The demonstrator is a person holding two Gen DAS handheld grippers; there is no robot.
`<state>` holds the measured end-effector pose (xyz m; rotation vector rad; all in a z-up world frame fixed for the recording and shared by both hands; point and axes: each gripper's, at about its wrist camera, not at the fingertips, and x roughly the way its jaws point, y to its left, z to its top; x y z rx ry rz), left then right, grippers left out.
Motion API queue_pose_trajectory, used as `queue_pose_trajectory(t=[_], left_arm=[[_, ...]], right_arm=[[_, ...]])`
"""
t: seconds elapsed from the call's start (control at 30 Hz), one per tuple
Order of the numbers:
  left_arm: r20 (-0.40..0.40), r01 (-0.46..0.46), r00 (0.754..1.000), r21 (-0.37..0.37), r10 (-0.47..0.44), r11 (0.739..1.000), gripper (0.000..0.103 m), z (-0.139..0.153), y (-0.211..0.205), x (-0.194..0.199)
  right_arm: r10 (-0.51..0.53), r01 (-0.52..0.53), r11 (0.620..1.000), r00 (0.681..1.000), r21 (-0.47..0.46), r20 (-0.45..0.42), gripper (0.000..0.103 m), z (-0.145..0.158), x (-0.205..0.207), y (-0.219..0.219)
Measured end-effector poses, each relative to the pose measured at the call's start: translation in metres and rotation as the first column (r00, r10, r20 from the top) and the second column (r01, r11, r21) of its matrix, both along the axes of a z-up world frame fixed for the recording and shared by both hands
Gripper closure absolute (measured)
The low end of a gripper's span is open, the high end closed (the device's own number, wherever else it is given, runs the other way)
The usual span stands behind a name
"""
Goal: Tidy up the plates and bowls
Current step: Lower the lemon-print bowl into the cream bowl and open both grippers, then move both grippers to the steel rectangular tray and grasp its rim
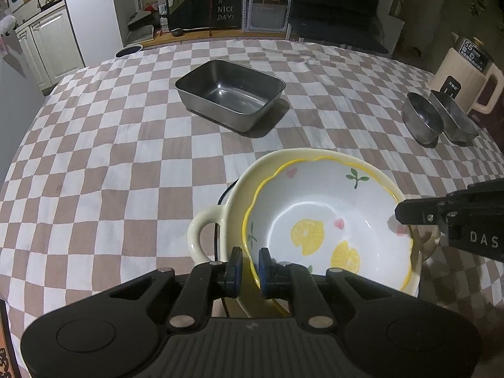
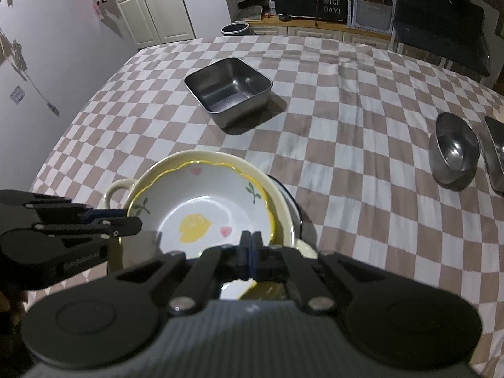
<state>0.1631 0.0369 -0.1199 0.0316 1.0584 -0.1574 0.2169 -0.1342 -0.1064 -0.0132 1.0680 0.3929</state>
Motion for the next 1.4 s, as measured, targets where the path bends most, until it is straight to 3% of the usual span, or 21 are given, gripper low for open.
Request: queue_pose_trajectory(t=[0.3, 0.47, 0.57, 0.7, 1.07, 1.2, 1.4], left_arm=[[-0.004, -0.016, 1.0, -0.003, 0.016, 1.0, 0.089, 0.007, 0.003, -0.002], [0.004, -0.015, 1.0, 0.006, 0.015, 1.0, 0.071, 0.014, 0.002, -0.003], [0.01, -0.015, 1.0, 0.007, 0.015, 1.0, 0.06, 0.018, 0.002, -0.004], [0.015, -0.013, 1.0, 0.014, 0.013, 1.0, 0.039, 0.021, 0.002, -0.006], [0.025, -0.033, 0.999, 0.002, 0.033, 0.999, 0.023, 0.031, 0.009, -0.011], [0.049, -0.052, 0.997, -0.01, 0.052, 0.999, 0.013, 0.039, 0.011, -0.015], [0.102, -0.08, 0.991, -0.014, 0.081, 0.997, 0.005, 0.05, 0.014, -0.021]], right_arm=[[-0.029, 0.03, 0.999, 0.999, 0.013, -0.033, 0.097, -0.003, 0.001, -0.003], [-0.029, 0.029, 0.999, 0.999, 0.014, -0.03, 0.096, -0.001, -0.001, -0.003], [-0.029, 0.03, 0.999, 0.999, 0.018, -0.028, 0.089, 0.001, -0.003, -0.003], [-0.033, 0.033, 0.999, 0.999, 0.016, -0.016, 0.076, 0.006, -0.005, -0.004], [-0.038, 0.038, 0.999, 0.999, -0.003, 0.032, 0.048, 0.019, -0.017, -0.009], [-0.062, 0.062, 0.998, 0.996, 0.002, 0.059, 0.029, 0.024, -0.021, -0.017], [-0.101, 0.098, 0.995, 0.989, 0.027, 0.11, 0.01, 0.033, -0.024, -0.033]])
